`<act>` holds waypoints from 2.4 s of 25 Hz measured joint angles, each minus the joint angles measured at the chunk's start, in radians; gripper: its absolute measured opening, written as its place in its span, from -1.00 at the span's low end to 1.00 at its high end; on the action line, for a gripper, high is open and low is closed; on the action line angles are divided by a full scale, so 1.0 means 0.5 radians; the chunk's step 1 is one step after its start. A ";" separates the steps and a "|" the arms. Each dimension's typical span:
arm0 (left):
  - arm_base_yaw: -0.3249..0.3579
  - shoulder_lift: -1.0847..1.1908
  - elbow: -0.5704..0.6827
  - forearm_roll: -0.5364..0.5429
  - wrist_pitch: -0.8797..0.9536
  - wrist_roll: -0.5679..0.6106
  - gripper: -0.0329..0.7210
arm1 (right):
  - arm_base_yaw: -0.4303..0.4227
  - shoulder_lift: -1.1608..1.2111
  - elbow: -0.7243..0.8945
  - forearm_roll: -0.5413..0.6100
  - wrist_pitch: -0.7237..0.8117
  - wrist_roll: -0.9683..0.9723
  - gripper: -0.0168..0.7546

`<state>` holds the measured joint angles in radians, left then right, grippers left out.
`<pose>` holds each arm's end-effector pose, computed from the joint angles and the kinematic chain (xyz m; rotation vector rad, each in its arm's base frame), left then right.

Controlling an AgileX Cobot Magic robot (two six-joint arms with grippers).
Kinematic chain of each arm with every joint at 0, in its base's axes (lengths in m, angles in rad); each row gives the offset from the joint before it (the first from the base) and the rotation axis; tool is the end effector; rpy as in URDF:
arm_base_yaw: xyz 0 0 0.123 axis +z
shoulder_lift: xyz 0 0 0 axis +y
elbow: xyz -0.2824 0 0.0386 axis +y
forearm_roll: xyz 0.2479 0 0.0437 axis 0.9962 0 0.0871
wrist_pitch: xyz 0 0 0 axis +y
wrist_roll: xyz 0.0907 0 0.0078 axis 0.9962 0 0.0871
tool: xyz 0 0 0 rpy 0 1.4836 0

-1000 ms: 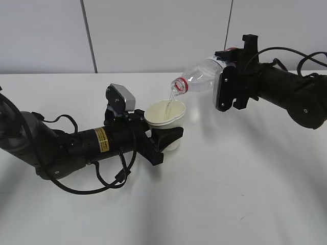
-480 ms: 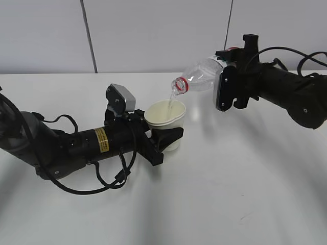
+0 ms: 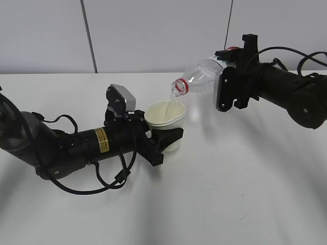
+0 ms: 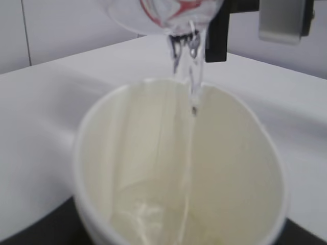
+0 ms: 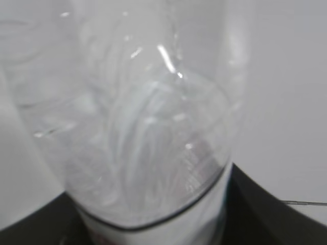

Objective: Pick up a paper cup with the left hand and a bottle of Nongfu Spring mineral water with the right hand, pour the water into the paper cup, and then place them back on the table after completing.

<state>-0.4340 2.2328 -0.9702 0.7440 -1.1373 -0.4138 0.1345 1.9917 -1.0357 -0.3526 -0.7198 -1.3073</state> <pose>0.3319 -0.2154 0.0871 0.8232 1.5908 -0.9193 0.4100 0.0764 0.1717 -1.4863 1.0588 -0.8434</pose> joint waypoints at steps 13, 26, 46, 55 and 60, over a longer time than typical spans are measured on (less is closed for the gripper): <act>0.000 0.000 0.000 0.002 0.003 0.000 0.13 | 0.000 0.000 0.000 0.000 0.000 -0.005 0.07; 0.000 0.000 0.000 0.005 0.005 0.000 0.13 | 0.000 0.000 0.000 0.005 -0.007 -0.006 0.07; 0.000 0.000 0.000 0.005 0.018 0.000 0.13 | 0.000 0.000 0.000 0.029 0.001 -0.006 0.07; 0.000 0.000 0.000 -0.005 0.018 0.000 0.12 | 0.000 0.000 0.000 0.073 0.005 -0.006 0.07; 0.000 0.000 0.000 -0.025 0.018 0.000 0.12 | 0.000 0.000 0.000 0.078 0.008 0.076 0.07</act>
<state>-0.4340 2.2328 -0.9702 0.7316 -1.1285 -0.4138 0.1345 1.9917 -1.0357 -0.3135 -0.7157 -1.2694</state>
